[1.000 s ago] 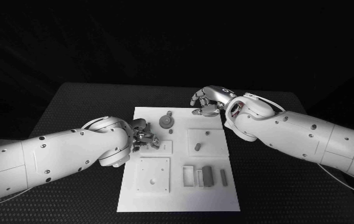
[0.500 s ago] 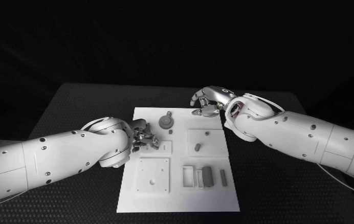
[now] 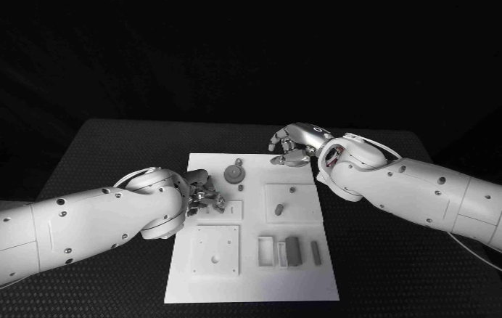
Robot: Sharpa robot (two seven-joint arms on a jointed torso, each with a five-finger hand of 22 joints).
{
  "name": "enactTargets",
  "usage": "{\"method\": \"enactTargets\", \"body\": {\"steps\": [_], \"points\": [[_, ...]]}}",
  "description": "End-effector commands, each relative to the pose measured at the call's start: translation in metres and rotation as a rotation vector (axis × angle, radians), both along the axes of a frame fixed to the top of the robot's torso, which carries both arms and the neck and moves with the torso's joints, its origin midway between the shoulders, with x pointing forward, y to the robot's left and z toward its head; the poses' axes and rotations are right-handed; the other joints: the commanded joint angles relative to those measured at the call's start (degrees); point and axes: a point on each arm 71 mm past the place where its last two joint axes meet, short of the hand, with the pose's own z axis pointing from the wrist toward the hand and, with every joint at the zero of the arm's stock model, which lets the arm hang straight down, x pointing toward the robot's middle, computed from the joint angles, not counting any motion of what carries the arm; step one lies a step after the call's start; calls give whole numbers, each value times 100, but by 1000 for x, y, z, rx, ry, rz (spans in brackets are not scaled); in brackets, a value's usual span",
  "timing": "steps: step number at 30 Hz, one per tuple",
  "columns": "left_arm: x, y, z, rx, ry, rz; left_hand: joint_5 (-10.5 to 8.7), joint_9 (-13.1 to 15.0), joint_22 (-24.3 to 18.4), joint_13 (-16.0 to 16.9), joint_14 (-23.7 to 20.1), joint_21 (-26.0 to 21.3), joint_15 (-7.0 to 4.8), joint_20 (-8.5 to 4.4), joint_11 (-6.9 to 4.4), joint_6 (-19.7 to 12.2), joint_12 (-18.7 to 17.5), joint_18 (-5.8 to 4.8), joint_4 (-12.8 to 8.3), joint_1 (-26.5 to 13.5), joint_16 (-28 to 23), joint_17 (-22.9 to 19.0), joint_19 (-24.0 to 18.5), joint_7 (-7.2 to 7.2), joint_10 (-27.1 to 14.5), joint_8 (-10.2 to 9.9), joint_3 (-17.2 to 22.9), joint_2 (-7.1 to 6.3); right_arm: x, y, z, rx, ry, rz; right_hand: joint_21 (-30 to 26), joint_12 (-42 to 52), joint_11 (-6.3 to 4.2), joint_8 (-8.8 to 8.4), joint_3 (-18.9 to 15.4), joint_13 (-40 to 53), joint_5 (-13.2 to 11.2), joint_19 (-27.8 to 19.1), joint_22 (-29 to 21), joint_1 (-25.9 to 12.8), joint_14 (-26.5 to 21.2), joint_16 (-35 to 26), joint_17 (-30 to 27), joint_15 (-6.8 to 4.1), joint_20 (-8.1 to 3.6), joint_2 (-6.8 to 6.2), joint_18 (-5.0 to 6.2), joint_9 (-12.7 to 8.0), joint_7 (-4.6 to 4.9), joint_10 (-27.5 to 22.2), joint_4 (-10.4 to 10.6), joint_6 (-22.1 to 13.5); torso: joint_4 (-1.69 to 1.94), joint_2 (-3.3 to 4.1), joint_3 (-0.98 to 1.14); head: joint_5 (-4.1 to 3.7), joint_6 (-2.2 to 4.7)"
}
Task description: Assemble the parts on the task board
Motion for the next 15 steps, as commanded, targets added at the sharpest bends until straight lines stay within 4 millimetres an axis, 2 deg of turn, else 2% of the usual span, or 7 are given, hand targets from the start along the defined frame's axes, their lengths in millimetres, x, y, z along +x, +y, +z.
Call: {"method": "enactTargets", "body": {"steps": [1, 3, 9, 15], "points": [[-1, -4, -1, 15, -23, -32, -30, 644, 107, -10, 31, 36, -272, 19, -189, 778, -21, 112, -30, 76, 29, -11, 36, -399, -135, 36, 14, 135, 0, 1, -1, -4, 6, 6, -22, -34, 15, -39, 6, -9, 12, 19, 49, -30, -12, -24, -8, -29, 23, -11, 79, -5, 39, -43, 38, 14, 7, 0, -2, -17, -5], [-1, -4, -1, 19, -23, -33, -33, 644, 107, -11, 30, 36, -272, 19, -189, 778, -21, 112, -32, 77, 30, -13, 36, -399, -135, 36, 14, 136, 0, 1, -1, -4, 7, 6, -23, -34, 15, -39, 6, -9, 12, 19, 49, -31, -12, -24, -8, -29, 23, -11, 79, -5, 39, -42, 38, 14, 10, -2, -5, -23, -4], [-2, -4, -1, 34, -31, -47, -49, 644, 107, -13, 27, 35, -270, 23, -187, 779, -26, 110, -40, 72, 34, -24, 33, -397, -134, 32, 8, 117, 0, 1, -1, -5, 9, 8, -23, -34, 15, -40, 7, -9, 12, 19, 49, -33, -12, -24, -8, -29, 23, -12, 79, -5, 39, -42, 39, 14, 13, -3, 2, -22, -15], [-3, -6, -1, 34, -22, -55, -60, 642, 105, -16, 20, 32, -265, 28, -183, 781, -32, 108, -38, 50, 41, -43, 28, -394, -132, 25, -8, 65, 0, 1, -1, -5, 10, 7, -24, -34, 15, -40, 9, -10, 12, 19, 49, -35, -12, -24, -8, -29, 22, -12, 79, -5, 39, -42, 40, 14, 5, 0, 3, -22, -21]]}}
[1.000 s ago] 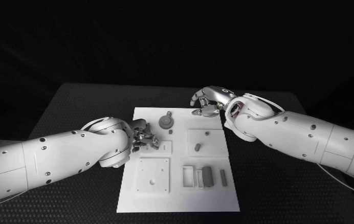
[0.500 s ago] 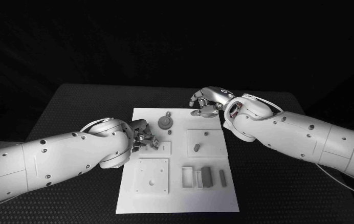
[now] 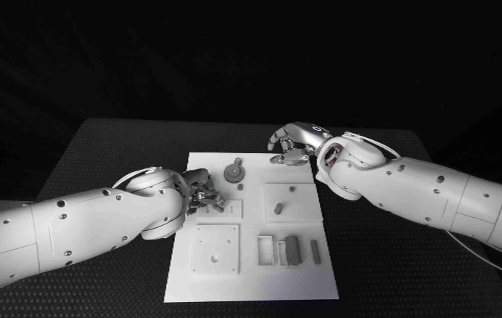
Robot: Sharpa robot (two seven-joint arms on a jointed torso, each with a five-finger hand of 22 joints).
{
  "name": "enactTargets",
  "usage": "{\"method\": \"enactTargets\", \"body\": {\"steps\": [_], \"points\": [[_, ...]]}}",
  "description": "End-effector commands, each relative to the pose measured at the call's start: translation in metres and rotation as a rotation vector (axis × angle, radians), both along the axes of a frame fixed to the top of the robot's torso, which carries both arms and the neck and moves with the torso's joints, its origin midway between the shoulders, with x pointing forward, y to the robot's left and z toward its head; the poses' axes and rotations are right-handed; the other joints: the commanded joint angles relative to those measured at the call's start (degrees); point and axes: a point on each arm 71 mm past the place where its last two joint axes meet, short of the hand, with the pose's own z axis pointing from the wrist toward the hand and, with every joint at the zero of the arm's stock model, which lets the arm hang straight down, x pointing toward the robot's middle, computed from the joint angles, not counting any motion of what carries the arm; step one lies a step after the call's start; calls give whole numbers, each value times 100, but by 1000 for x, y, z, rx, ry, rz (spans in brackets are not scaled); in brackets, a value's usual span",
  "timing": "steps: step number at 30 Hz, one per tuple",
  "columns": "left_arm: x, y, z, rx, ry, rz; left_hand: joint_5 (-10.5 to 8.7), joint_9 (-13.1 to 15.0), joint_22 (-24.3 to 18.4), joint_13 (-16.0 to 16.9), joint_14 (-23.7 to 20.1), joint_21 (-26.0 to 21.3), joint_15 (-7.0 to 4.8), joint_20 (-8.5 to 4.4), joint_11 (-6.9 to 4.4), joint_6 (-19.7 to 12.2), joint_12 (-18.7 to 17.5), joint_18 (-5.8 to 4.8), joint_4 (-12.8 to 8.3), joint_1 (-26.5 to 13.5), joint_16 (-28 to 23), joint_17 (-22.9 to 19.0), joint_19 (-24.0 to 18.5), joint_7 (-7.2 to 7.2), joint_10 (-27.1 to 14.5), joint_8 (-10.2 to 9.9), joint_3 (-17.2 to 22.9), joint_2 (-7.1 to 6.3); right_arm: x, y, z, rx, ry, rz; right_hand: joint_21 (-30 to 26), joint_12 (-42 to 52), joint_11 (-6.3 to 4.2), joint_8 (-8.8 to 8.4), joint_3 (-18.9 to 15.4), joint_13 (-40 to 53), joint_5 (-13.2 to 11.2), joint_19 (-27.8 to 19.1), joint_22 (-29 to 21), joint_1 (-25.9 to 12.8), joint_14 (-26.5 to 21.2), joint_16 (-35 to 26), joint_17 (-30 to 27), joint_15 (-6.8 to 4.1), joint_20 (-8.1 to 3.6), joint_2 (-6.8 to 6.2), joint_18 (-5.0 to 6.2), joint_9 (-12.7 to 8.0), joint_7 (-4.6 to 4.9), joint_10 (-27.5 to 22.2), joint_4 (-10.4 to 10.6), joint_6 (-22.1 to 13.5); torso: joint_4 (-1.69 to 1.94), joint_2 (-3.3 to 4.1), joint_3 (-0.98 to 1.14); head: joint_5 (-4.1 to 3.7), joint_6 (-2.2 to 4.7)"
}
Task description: Assemble the parts on the task board
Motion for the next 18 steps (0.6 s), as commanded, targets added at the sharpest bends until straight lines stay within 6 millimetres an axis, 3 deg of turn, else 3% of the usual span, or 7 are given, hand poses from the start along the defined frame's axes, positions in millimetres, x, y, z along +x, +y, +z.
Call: {"method": "enactTargets", "body": {"steps": [1, 5, 8, 18], "points": [[-2, -4, -2, 9, 5, -30, -22, 563, 105, -6, 19, 31, -265, 20, -182, 778, -33, 107, -28, 48, 37, -12, 35, -390, -132, 0, -18, 55, 0, 1, -1, -6, 7, 7, -24, -34, 15, -25, 9, -6, 12, 19, 49, -35, -12, -24, -9, -29, 22, -12, 79, -5, 39, -42, 40, 14, -6, 0, 3, -1, -1], [-2, -3, -2, 7, 5, -28, -72, 561, 102, -11, 13, 28, -262, 23, -178, 780, -41, 109, -3, 12, 49, -38, 36, -389, -129, -9, -48, -15, 0, 1, -1, -5, 7, 7, -25, -35, 15, -26, 9, -6, 12, 18, 49, -36, -12, -24, -9, -29, 22, -14, 79, -5, 39, -43, 41, 13, -5, -1, 4, -2, 2], [-2, -3, -2, 6, 7, -26, -389, 559, 96, -20, 3, 16, -261, 22, -178, 780, -57, 116, 51, -34, 68, -89, 33, -388, -125, -26, -104, -141, 0, 0, -1, -5, 7, 7, -25, -35, 15, -27, 9, -6, 12, 18, 49, -37, -12, -24, -9, -29, 23, -15, 79, -5, 39, -43, 41, 13, 0, -2, 4, -6, 8], [-2, -2, -3, 4, 8, -23, -495, 567, 96, -29, -17, 2, -261, 26, -180, 781, -76, 124, 78, -264, 112, -170, 20, -389, -118, -46, -456, -329, 0, 0, -1, -5, 7, 8, -27, -36, 16, -29, 11, -7, 12, 17, 49, -40, -13, -26, -10, -29, 23, -17, 79, -6, 40, -44, 42, 10, 0, -3, 1, -6, 19]]}}
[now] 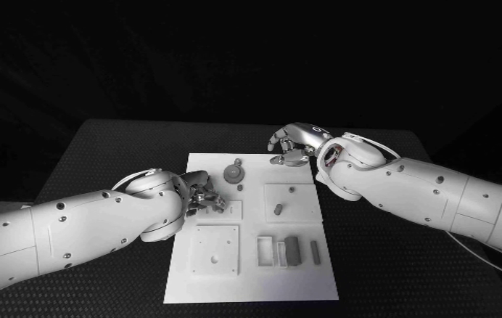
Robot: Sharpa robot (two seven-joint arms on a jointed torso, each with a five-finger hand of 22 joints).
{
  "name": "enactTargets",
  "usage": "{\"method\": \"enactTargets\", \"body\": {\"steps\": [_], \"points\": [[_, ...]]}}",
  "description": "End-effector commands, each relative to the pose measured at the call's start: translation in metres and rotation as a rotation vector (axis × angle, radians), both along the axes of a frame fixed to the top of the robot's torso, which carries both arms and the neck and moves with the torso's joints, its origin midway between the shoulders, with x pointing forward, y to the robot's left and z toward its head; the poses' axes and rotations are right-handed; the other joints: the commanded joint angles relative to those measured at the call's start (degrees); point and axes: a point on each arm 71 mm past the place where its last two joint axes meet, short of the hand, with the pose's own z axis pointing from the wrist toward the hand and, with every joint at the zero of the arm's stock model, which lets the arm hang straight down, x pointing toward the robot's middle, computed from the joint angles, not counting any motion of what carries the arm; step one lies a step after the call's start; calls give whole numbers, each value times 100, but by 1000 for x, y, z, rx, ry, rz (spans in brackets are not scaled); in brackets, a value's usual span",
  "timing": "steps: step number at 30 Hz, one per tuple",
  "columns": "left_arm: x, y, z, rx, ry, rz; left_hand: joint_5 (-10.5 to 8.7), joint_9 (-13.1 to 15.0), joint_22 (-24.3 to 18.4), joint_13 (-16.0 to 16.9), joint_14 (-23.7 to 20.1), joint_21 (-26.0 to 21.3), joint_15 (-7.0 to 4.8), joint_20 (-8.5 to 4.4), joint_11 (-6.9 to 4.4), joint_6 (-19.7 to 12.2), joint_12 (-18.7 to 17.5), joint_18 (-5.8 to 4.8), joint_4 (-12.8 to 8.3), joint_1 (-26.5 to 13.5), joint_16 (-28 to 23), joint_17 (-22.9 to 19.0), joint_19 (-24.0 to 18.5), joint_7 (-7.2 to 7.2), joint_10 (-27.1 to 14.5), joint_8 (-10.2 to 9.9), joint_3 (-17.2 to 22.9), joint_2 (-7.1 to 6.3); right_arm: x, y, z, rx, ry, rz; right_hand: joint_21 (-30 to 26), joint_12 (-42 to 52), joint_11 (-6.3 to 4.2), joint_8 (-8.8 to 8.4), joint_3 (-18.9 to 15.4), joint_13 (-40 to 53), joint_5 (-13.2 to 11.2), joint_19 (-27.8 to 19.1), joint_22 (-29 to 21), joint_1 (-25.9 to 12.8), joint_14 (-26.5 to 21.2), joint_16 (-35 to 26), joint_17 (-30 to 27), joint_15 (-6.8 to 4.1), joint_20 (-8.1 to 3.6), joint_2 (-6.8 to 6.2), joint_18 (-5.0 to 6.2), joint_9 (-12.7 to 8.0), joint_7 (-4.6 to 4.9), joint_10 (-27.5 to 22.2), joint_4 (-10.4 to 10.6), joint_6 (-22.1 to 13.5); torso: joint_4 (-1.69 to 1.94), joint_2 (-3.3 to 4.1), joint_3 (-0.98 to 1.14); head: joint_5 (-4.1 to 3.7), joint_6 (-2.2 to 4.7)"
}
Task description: Assemble the parts on the task board
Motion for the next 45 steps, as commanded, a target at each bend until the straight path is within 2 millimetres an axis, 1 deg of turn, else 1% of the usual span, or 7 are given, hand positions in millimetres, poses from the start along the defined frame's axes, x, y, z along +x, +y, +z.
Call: {"method": "enactTargets", "body": {"steps": [1, 16, 18, 19, 21, 31, 45], "points": [[-1, -3, 0, -1, 5, -21, -38, -8, 96, -7, -100, 0, -177, 25, -141, 662, -37, 56, 8, -43, 32, -10, 19, -269, -156, -24, -41, -52, 0, 1, -1, -5, 6, 9, -27, -36, 16, -21, -4, -8, 12, 16, 49, -40, -14, -26, -5, -29, 23, -17, 79, -6, 40, -44, 26, 10, 1, 0, -2, 2, 6], [-1, -2, 0, -4, 7, -17, -71, -7, 95, -10, -105, -7, -181, 24, -145, 667, -42, 63, 68, -86, 53, -40, 20, -273, -151, -33, -82, -142, 0, 0, -1, -3, 8, 8, -30, -39, 17, -25, -2, -10, 12, 14, 49, -47, -16, -28, -7, -28, 23, -19, 79, -7, 42, -46, 30, 7, 2, 2, -5, -3, 3], [-1, -2, 0, -4, 8, -16, -213, -7, 94, -12, -108, -10, -181, 22, -142, 667, -46, 67, 102, -110, 60, -52, 21, -279, -151, -36, -99, -171, 0, 0, -1, -3, 8, 7, -30, -39, 18, -25, -2, -10, 12, 14, 49, -47, -16, -28, -7, -28, 23, -19, 79, -7, 42, -46, 31, 7, 1, 2, -4, -3, 3], [-1, -1, 0, -5, 7, -15, -543, -5, 91, -13, -114, -18, -182, 17, -141, 665, -48, 74, 140, -130, 67, -65, 18, -287, -151, -40, -111, -211, 0, 0, -1, -3, 8, 7, -30, -39, 18, -25, -2, -10, 12, 14, 49, -48, -16, -28, -7, -28, 23, -20, 79, -7, 42, -46, 31, 7, 1, 2, -4, -3, 3], [-1, -1, 0, -7, 6, -13, -750, -5, 90, -15, -122, -28, -188, 18, -149, 667, -53, 78, 219, -165, 77, -88, 13, -282, -153, -48, -117, -294, 0, 0, -1, -2, 7, 7, -31, -39, 18, -25, -2, -10, 12, 14, 49, -49, -16, -29, -7, -28, 24, -20, 79, -7, 42, -46, 32, 7, 2, 2, -3, -2, 8], [0, 1, 0, -25, -3, -3, -851, 24, 97, 0, -172, -53, -196, 11, -158, 649, -58, 98, 203, -566, 136, -138, -36, -285, -172, -57, -631, -468, 0, -1, -1, -3, 7, 4, -32, -40, 19, -27, -1, -11, 12, 13, 49, -52, -17, -29, -8, -27, 24, -25, 79, -7, 44, -47, 33, 4, 1, -2, -4, 4, 17], [4, 23, 14, -139, 65, 106, -848, 59, 79, -10, -274, -120, -187, -17, -130, 480, -113, 139, -276, -542, 152, -194, -110, -251, -247, -130, -942, -254, 2, -3, -3, -6, 8, -6, -33, -40, 20, -29, 2, -11, 12, 13, 49, -52, -17, -30, -8, -26, 23, -26, 79, -8, 45, -47, 34, 2, -2, -6, 5, 21, 82]]}}
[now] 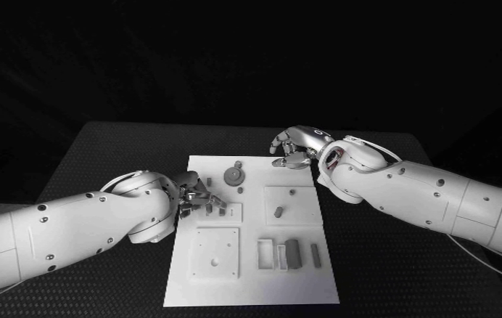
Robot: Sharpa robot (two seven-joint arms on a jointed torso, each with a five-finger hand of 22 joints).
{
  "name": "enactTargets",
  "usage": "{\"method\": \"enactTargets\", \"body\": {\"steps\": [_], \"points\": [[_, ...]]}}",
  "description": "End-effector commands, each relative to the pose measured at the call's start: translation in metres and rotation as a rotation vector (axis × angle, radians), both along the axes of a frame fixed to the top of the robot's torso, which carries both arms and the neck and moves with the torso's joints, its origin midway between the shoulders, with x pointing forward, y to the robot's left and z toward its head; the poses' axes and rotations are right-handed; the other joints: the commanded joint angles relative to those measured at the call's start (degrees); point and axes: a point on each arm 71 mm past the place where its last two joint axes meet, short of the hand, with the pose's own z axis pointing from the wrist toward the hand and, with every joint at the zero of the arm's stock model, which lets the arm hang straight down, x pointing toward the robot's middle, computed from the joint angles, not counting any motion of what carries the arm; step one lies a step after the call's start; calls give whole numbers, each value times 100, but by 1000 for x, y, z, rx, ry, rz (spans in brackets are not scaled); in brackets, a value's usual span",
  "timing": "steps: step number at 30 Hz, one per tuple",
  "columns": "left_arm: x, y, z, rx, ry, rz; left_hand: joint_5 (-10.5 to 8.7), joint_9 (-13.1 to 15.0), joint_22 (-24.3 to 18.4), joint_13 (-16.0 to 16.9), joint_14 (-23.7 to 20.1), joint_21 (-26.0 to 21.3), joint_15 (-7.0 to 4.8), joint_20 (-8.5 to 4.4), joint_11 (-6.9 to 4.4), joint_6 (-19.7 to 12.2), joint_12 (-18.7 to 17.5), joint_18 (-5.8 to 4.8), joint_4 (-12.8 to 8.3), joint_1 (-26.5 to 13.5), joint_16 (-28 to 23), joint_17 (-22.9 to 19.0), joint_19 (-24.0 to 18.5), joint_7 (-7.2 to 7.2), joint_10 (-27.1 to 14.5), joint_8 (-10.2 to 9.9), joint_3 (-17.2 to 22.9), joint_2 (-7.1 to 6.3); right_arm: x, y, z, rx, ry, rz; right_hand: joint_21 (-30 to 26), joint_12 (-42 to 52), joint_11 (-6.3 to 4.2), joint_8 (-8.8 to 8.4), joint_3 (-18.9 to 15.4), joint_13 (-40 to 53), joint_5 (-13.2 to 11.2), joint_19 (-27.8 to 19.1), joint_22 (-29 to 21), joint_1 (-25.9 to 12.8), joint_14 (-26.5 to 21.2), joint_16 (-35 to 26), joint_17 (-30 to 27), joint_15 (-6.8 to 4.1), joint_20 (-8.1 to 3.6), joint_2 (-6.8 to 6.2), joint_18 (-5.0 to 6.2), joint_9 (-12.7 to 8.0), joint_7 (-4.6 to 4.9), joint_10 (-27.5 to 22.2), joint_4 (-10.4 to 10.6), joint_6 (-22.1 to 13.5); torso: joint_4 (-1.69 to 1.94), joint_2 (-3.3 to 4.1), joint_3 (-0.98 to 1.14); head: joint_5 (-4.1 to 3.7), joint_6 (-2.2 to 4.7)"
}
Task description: Assemble the parts on the task board
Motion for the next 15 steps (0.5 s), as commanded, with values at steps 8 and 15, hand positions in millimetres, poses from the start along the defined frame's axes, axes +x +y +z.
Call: {"method": "enactTargets", "body": {"steps": [8, 15], "points": [[28, 20, 43, -81, -35, 93, -14, 14, 70, -18, -114, -61, -2, -18, 30, -103, -31, 58, -160, 161, 9, -24, -70, 37, -79, -41, -34, 51, 1, -1, -1, -6, 4, -1, -33, -18, 8, -30, 3, -7, 12, 14, 50, -54, -16, -30, -10, -27, 23, -29, 79, -7, 35, -34, 36, -9, 1, 5, 5, 0, 73], [48, 26, 55, -13, -70, 105, -12, 24, 38, -46, -238, -177, 49, -29, 87, -243, -81, 71, -159, 285, -58, -86, -189, 94, -236, -100, -82, 42, 2, -1, -1, -6, 5, -2, -32, -18, 9, -30, 4, -7, 12, 16, 50, -56, -15, -29, -10, -26, 23, -30, 79, -7, 36, -33, 38, -9, -4, 7, 6, 1, 81]]}}
